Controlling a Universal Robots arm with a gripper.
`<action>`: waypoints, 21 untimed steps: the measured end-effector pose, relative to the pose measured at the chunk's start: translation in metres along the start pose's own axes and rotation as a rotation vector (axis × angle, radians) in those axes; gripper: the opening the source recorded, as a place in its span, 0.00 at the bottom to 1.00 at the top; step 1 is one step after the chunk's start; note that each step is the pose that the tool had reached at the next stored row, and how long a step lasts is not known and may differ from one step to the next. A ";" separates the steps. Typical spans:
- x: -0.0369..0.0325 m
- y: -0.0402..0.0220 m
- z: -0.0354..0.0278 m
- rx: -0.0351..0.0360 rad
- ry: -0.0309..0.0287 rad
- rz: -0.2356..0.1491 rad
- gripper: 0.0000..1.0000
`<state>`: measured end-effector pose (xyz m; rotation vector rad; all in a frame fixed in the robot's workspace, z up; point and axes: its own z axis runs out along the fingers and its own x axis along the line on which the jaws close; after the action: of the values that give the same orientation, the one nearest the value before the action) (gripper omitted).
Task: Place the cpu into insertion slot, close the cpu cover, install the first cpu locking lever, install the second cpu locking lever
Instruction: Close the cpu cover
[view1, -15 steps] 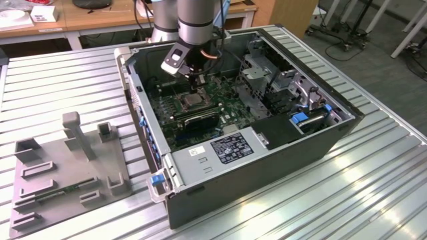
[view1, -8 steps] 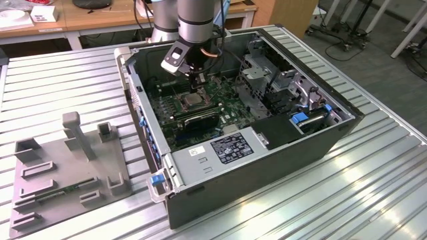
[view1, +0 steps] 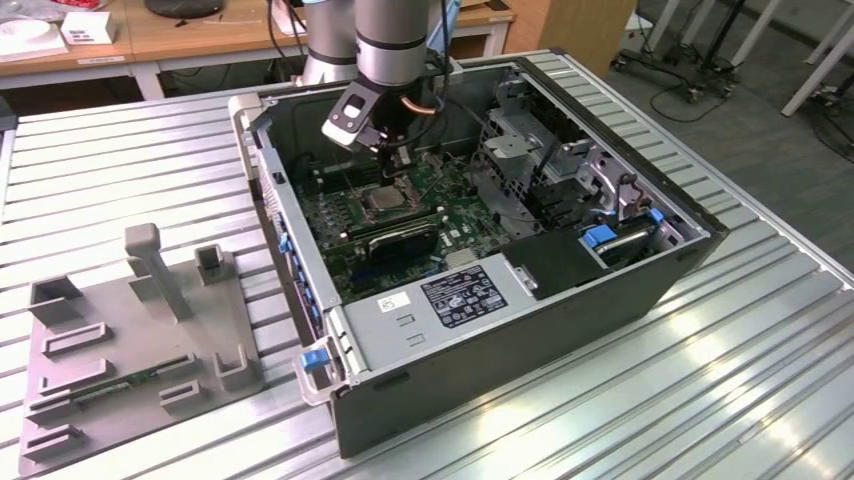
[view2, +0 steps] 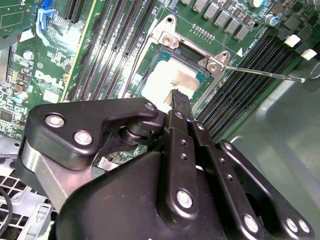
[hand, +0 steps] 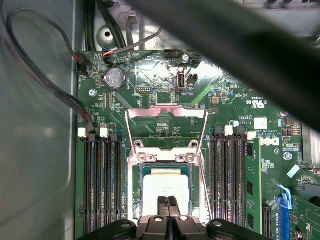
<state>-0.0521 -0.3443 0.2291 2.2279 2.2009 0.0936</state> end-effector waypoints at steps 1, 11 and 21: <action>0.0000 0.0000 -0.0002 0.0001 -0.0002 0.000 0.11; 0.0005 0.0007 -0.0145 0.0000 0.0000 0.000 0.11; 0.0006 0.0008 -0.0171 0.0000 0.0000 0.000 0.11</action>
<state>-0.0521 -0.3443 0.2462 2.2279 2.2009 0.0936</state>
